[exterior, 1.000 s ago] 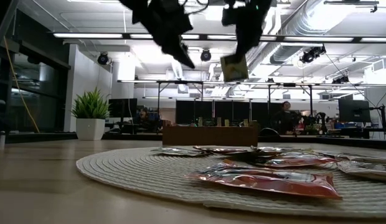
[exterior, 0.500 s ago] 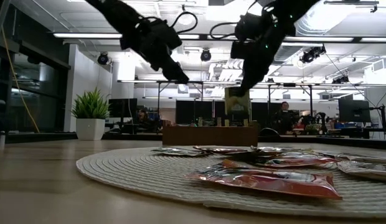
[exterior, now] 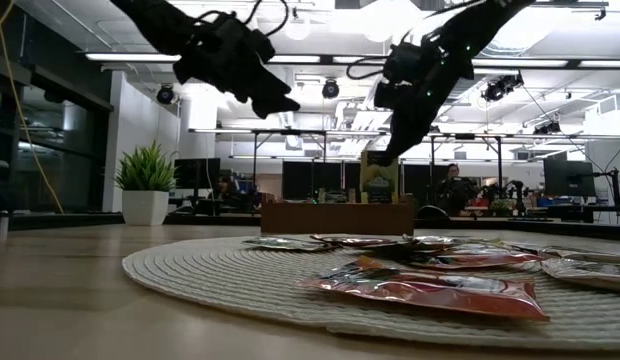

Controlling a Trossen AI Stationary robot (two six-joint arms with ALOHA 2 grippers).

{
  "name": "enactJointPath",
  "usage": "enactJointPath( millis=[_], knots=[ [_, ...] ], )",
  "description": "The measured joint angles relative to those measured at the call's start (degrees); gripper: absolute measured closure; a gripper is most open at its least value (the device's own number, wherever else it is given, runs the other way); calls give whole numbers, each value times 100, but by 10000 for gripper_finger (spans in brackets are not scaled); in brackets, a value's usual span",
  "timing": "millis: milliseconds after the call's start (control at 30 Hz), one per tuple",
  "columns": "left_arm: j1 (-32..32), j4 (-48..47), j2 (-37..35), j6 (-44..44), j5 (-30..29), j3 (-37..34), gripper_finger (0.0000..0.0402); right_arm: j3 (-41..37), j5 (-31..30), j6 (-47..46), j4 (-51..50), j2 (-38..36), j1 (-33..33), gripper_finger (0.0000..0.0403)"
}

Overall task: Pick & Place Tea
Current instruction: Put the yellow tea bag into the right section of the wooden organizer

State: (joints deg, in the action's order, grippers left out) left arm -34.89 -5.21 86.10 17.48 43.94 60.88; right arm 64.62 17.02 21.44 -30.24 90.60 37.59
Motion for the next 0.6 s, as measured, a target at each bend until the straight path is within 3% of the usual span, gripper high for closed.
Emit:
enactJointPath(
  millis=[600],
  knots=[
    [2,1865,-891,-1498,-292,-1507,136,0,54,412,-147,175,32,403]
  ],
)
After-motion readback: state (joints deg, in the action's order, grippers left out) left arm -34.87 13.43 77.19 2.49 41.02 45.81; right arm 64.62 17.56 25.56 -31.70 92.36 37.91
